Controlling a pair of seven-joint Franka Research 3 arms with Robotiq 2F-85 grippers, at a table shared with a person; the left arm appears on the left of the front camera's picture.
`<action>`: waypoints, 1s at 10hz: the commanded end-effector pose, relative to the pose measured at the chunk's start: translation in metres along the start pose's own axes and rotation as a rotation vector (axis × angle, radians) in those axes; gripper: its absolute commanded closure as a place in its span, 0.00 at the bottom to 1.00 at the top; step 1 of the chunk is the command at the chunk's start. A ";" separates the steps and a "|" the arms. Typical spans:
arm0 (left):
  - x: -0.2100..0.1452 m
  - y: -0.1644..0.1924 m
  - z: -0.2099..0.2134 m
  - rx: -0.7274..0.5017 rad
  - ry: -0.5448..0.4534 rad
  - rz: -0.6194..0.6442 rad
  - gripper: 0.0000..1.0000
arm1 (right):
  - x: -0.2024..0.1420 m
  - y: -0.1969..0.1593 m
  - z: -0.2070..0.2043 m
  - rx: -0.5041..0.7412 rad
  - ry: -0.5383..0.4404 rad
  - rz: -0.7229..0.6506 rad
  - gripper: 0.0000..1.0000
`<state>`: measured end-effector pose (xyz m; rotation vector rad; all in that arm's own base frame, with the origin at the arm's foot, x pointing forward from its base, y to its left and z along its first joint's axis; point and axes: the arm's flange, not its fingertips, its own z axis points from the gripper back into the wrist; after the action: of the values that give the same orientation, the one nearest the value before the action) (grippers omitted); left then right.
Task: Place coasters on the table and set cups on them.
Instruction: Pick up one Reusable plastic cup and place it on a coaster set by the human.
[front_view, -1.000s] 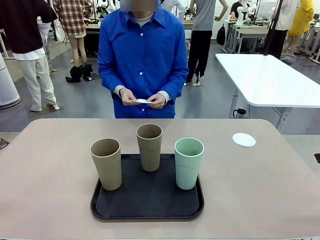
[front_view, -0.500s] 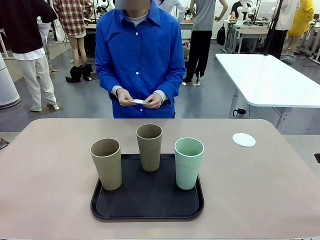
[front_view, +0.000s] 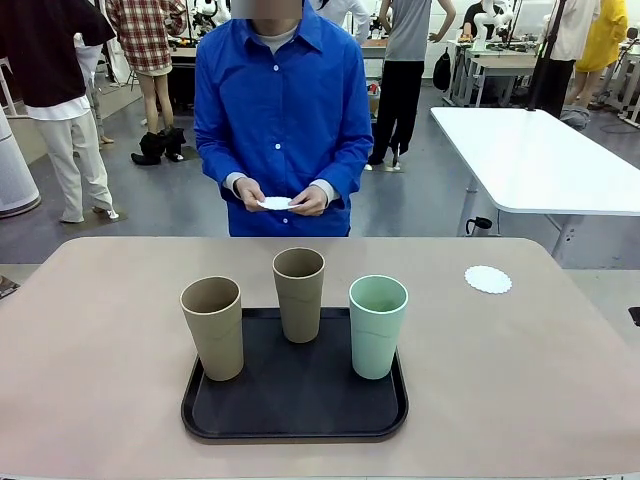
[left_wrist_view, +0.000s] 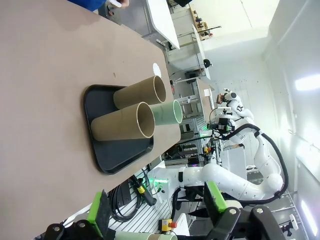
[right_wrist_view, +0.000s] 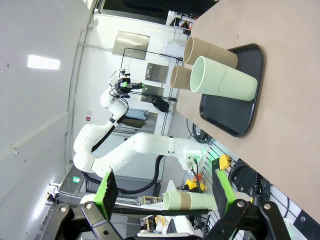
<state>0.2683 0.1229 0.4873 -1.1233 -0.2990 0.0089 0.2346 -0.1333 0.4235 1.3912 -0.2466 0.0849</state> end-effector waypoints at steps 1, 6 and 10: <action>0.001 -0.001 0.001 -0.018 -0.006 -0.007 0.00 | 0.000 0.000 0.002 0.000 -0.009 0.002 0.00; 0.001 -0.001 0.001 -0.018 -0.006 -0.007 0.00 | 0.092 0.062 -0.063 -0.390 0.436 0.702 0.00; 0.001 -0.001 0.001 -0.018 -0.006 -0.007 0.00 | 0.099 0.092 -0.154 -0.402 0.743 1.015 0.00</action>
<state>0.2686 0.1227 0.4872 -1.1233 -0.2971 0.0092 0.3288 0.0332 0.5196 0.6945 -0.1908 1.1910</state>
